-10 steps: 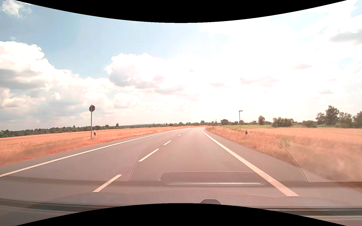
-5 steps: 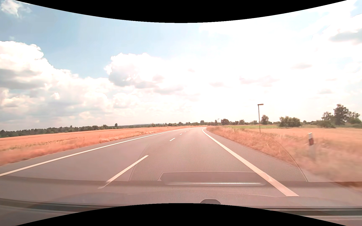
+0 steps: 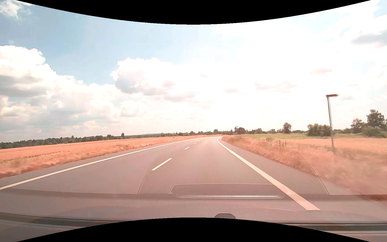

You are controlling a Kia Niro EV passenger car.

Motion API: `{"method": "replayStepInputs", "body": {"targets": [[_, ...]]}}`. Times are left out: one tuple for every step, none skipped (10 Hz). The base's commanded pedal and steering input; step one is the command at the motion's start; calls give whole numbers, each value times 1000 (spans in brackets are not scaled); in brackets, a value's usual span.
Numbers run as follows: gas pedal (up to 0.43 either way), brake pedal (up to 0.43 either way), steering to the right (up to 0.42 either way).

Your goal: Follow the waypoints while adhering to traffic rules and regulations

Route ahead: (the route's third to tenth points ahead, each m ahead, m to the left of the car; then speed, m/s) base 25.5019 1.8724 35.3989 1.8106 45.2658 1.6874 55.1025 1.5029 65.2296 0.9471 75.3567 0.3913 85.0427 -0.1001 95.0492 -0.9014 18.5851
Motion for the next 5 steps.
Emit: {"method": "replayStepInputs", "body": {"targets": [[169, 0, -3], [138, 0, -3], [110, 0, -3], [67, 0, -3], [47, 0, -2]]}}
